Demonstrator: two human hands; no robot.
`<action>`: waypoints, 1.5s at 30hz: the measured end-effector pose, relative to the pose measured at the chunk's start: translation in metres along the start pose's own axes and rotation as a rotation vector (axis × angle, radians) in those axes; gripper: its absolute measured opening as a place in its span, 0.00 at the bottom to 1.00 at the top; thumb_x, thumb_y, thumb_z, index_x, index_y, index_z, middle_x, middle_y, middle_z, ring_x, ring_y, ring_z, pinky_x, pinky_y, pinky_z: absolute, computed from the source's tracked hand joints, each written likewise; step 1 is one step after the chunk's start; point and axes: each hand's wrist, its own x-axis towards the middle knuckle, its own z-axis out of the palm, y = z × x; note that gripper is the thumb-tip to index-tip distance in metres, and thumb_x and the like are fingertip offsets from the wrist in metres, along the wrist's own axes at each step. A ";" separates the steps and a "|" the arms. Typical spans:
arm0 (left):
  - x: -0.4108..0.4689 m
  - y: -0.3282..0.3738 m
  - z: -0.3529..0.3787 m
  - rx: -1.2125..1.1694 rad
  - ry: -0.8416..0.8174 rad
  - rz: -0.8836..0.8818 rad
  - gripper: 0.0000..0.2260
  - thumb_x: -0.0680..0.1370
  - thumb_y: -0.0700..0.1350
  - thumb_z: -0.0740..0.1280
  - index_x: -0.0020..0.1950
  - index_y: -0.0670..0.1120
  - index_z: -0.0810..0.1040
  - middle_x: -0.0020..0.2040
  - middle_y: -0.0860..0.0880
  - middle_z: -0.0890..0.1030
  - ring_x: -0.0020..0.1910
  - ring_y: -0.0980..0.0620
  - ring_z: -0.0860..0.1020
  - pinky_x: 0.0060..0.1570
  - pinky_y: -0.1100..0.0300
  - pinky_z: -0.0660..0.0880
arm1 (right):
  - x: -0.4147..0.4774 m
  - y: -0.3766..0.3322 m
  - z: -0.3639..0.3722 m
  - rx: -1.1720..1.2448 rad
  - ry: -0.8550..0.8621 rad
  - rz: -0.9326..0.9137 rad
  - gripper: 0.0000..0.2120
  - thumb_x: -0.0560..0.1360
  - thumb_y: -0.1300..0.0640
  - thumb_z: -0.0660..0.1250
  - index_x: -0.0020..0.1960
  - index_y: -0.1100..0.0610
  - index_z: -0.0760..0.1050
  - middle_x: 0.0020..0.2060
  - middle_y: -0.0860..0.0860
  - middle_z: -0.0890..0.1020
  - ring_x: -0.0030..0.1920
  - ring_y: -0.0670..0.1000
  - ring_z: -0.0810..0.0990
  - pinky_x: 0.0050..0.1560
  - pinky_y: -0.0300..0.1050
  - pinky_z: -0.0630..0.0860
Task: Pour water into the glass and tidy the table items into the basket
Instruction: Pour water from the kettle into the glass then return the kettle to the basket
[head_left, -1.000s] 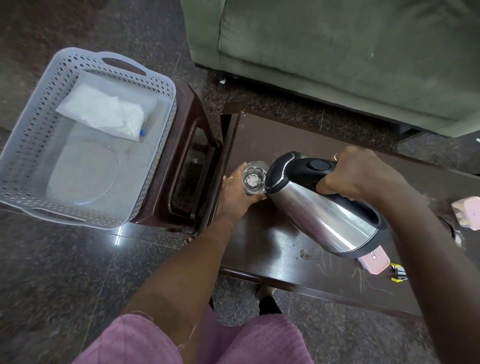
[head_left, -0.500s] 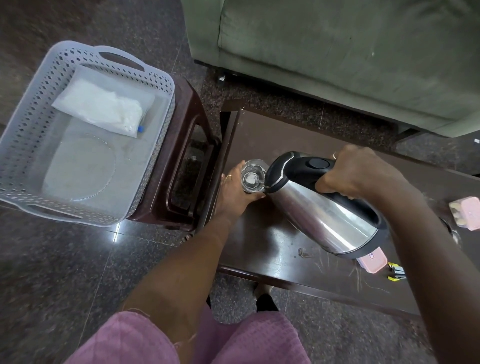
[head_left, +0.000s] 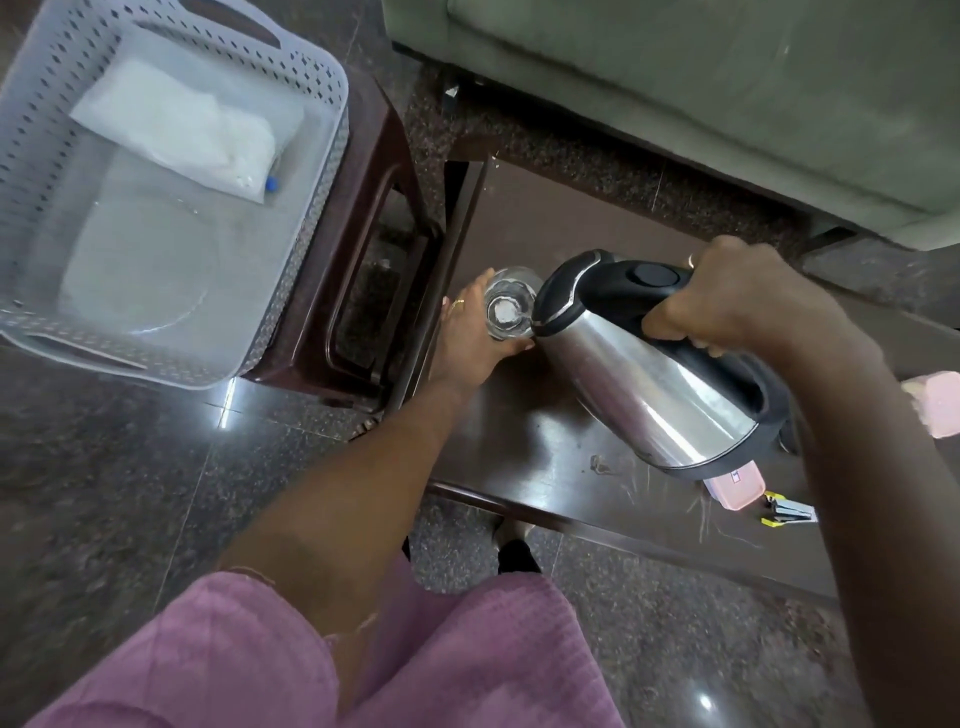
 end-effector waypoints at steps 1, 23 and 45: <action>0.000 0.000 0.000 -0.004 0.007 0.001 0.44 0.61 0.47 0.79 0.72 0.44 0.62 0.70 0.44 0.70 0.69 0.46 0.68 0.72 0.44 0.59 | -0.001 -0.001 -0.001 0.001 0.006 0.002 0.09 0.61 0.55 0.68 0.38 0.58 0.72 0.41 0.60 0.81 0.35 0.55 0.82 0.43 0.46 0.80; -0.003 -0.005 0.006 -0.003 0.033 0.008 0.44 0.63 0.51 0.78 0.73 0.45 0.60 0.71 0.46 0.69 0.71 0.48 0.65 0.73 0.43 0.56 | -0.010 -0.010 -0.002 0.030 0.004 0.022 0.05 0.62 0.59 0.67 0.35 0.61 0.75 0.28 0.56 0.80 0.25 0.52 0.79 0.28 0.37 0.68; -0.003 -0.004 0.005 -0.005 0.030 -0.001 0.43 0.63 0.50 0.78 0.73 0.46 0.60 0.71 0.46 0.68 0.71 0.48 0.65 0.74 0.46 0.54 | -0.010 -0.018 -0.004 0.029 -0.025 0.021 0.04 0.63 0.61 0.66 0.33 0.62 0.74 0.24 0.55 0.79 0.22 0.51 0.76 0.24 0.35 0.66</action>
